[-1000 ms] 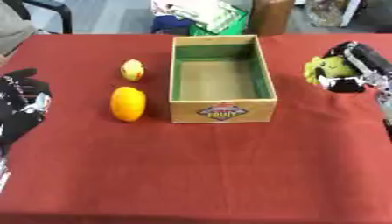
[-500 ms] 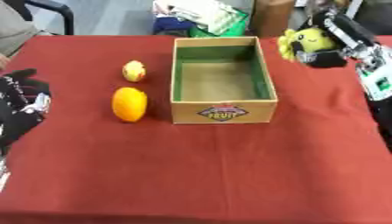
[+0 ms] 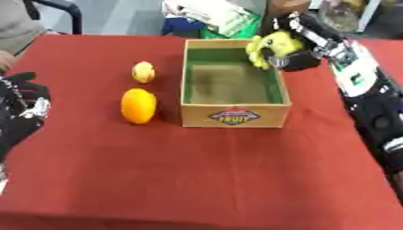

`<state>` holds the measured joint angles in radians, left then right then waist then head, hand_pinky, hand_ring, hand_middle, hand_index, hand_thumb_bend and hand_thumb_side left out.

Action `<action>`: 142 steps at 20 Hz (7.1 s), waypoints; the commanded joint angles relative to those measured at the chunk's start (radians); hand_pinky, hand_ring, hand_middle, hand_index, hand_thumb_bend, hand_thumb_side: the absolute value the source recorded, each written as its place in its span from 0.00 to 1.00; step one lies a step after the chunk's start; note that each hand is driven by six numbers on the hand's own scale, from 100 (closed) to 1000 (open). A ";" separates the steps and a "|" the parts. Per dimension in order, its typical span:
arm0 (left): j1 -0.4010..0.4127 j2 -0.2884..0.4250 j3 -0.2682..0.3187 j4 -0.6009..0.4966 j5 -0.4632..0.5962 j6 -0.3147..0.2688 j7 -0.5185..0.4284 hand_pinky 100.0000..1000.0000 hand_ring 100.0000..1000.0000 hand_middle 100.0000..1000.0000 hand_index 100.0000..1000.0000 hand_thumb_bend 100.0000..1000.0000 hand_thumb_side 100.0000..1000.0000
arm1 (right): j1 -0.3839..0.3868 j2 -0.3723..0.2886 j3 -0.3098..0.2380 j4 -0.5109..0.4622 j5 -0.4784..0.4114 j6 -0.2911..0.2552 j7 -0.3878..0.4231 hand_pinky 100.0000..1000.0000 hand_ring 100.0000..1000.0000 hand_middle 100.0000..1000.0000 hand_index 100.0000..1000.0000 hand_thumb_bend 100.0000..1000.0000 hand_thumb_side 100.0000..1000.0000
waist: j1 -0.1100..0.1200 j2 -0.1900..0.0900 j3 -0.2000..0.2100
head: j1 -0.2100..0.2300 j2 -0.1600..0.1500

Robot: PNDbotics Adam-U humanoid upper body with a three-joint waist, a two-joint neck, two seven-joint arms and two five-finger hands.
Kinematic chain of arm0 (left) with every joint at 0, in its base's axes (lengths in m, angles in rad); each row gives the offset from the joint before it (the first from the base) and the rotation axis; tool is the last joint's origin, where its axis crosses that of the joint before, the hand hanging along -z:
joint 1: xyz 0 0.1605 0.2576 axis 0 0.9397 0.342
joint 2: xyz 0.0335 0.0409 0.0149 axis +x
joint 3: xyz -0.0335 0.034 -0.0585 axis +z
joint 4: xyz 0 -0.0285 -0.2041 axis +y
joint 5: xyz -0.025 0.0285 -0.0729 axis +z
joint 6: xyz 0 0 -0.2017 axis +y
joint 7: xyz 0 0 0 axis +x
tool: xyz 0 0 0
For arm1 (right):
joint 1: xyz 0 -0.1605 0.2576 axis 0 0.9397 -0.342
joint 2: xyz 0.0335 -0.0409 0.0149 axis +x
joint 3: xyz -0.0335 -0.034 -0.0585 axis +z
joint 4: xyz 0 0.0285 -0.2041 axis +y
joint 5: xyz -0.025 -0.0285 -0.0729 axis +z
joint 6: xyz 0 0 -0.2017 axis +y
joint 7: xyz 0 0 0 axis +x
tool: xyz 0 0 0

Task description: Pick up objects on the table and place them in the box.

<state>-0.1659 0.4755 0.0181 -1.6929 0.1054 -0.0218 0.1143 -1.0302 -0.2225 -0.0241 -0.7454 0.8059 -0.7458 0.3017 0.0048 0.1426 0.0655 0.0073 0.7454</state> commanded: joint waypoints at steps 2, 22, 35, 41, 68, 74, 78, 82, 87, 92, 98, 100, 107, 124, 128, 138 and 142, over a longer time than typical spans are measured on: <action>-0.020 0.028 -0.004 -0.021 0.003 0.000 -0.010 0.55 0.56 0.54 0.77 0.09 0.13 | -0.025 0.012 -0.001 0.010 0.081 -0.037 -0.012 0.39 0.57 0.65 0.69 0.19 0.55 | 0.004 -0.010 0.006 | -0.001 -0.012; -0.187 0.138 -0.124 0.113 -0.032 -0.014 -0.134 0.56 0.60 0.57 0.79 0.12 0.12 | 0.034 -0.058 0.055 -0.168 -0.147 -0.057 -0.136 0.59 0.68 0.70 0.73 0.28 0.41 | 0.009 -0.032 -0.054 | 0.047 0.006; -0.409 0.122 -0.269 0.424 -0.307 -0.074 -0.327 0.63 0.68 0.66 0.81 0.14 0.12 | 0.051 -0.090 0.076 -0.296 -0.387 0.009 -0.031 0.58 0.65 0.67 0.72 0.27 0.36 | 0.011 -0.064 -0.130 | 0.082 0.025; -0.476 0.084 -0.298 0.545 -0.520 -0.088 -0.387 0.68 0.71 0.70 0.82 0.23 0.14 | 0.056 -0.087 0.076 -0.301 -0.402 0.015 -0.010 0.58 0.65 0.67 0.72 0.26 0.37 | 0.011 -0.063 -0.147 | 0.089 0.025; -0.487 0.099 -0.258 0.512 -0.903 -0.175 -0.652 0.32 0.14 0.10 0.39 0.18 0.15 | 0.072 -0.086 0.072 -0.291 -0.383 0.015 -0.008 0.58 0.64 0.67 0.72 0.23 0.37 | 0.015 -0.063 -0.151 | 0.080 0.025; -0.504 0.146 -0.198 0.452 -0.868 -0.124 -0.525 0.30 0.12 0.07 0.37 0.07 0.13 | 0.075 -0.087 0.074 -0.291 -0.382 0.013 -0.011 0.58 0.64 0.67 0.72 0.22 0.37 | 0.017 -0.068 -0.158 | 0.077 0.025; -0.547 0.178 -0.158 0.439 -0.842 -0.064 -0.387 0.29 0.11 0.06 0.37 0.07 0.12 | 0.080 -0.083 0.081 -0.285 -0.373 0.007 -0.002 0.59 0.64 0.67 0.72 0.19 0.39 | 0.018 -0.072 -0.174 | 0.082 0.025; -0.609 0.181 -0.139 0.454 -0.806 -0.012 -0.244 0.29 0.12 0.06 0.38 0.09 0.10 | 0.083 -0.071 0.100 -0.270 -0.353 -0.021 0.018 0.59 0.62 0.64 0.69 0.17 0.42 | 0.019 -0.073 -0.195 | 0.095 0.025; -0.682 0.134 -0.183 0.502 -0.764 -0.036 -0.194 0.30 0.13 0.07 0.39 0.11 0.09 | 0.075 -0.026 0.134 -0.245 -0.327 -0.084 0.061 0.60 0.61 0.61 0.68 0.15 0.46 | 0.020 -0.071 -0.233 | 0.116 0.025; -0.730 0.059 -0.231 0.555 -0.812 -0.097 -0.229 0.34 0.17 0.10 0.41 0.14 0.11 | 0.065 0.033 0.161 -0.227 -0.307 -0.130 0.093 0.61 0.60 0.61 0.68 0.27 0.50 | 0.024 -0.066 -0.275 | 0.132 0.025; -0.723 -0.001 -0.286 0.609 -0.786 -0.287 -0.353 0.53 0.41 0.33 0.56 0.18 0.16 | 0.067 0.062 0.177 -0.215 -0.298 -0.160 0.118 0.61 0.66 0.61 0.68 0.27 0.50 | 0.030 -0.063 -0.291 | 0.140 0.025; -0.718 -0.009 -0.289 0.629 -0.789 -0.318 -0.430 0.59 0.53 0.51 0.67 0.22 0.20 | 0.068 0.063 0.178 -0.213 -0.300 -0.161 0.120 0.61 0.66 0.61 0.68 0.29 0.52 | 0.032 -0.063 -0.291 | 0.138 0.025; -0.710 -0.012 -0.261 0.624 -0.764 -0.304 -0.529 0.79 0.83 0.90 0.94 0.57 0.34 | 0.070 0.064 0.181 -0.215 -0.300 -0.161 0.131 0.61 0.67 0.61 0.68 0.29 0.51 | 0.035 -0.063 -0.282 | 0.131 0.025; -0.635 0.145 -0.141 0.648 -0.741 -0.054 -0.205 0.67 0.63 0.63 0.78 0.32 0.19 | 0.083 0.048 0.182 -0.209 -0.279 -0.161 0.132 0.61 0.67 0.61 0.69 0.32 0.54 | 0.036 -0.058 -0.246 | 0.103 0.025; -0.626 0.139 -0.129 0.747 -0.815 -0.070 -0.188 0.67 0.63 0.64 0.78 0.32 0.19 | 0.083 0.052 0.186 -0.211 -0.279 -0.161 0.133 0.62 0.67 0.61 0.69 0.32 0.55 | 0.031 -0.056 -0.249 | 0.100 0.025; -0.621 0.118 -0.110 0.898 -0.898 -0.104 -0.192 0.67 0.64 0.68 0.79 0.37 0.21 | 0.086 0.058 0.194 -0.215 -0.284 -0.161 0.142 0.61 0.67 0.61 0.69 0.33 0.55 | 0.029 -0.054 -0.259 | 0.098 0.025; -0.616 0.110 -0.104 0.925 -0.898 -0.115 -0.190 0.67 0.64 0.69 0.79 0.37 0.22 | 0.087 0.064 0.196 -0.217 -0.286 -0.161 0.149 0.61 0.67 0.61 0.69 0.33 0.55 | 0.030 -0.049 -0.266 | 0.103 0.025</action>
<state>-0.7664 0.5634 -0.1008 -0.7662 -0.7896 -0.1306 -0.0771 -0.9240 -0.1532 0.1730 -0.9434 0.5251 -0.8076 0.3487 0.0349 0.1070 -0.2004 0.1077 0.7653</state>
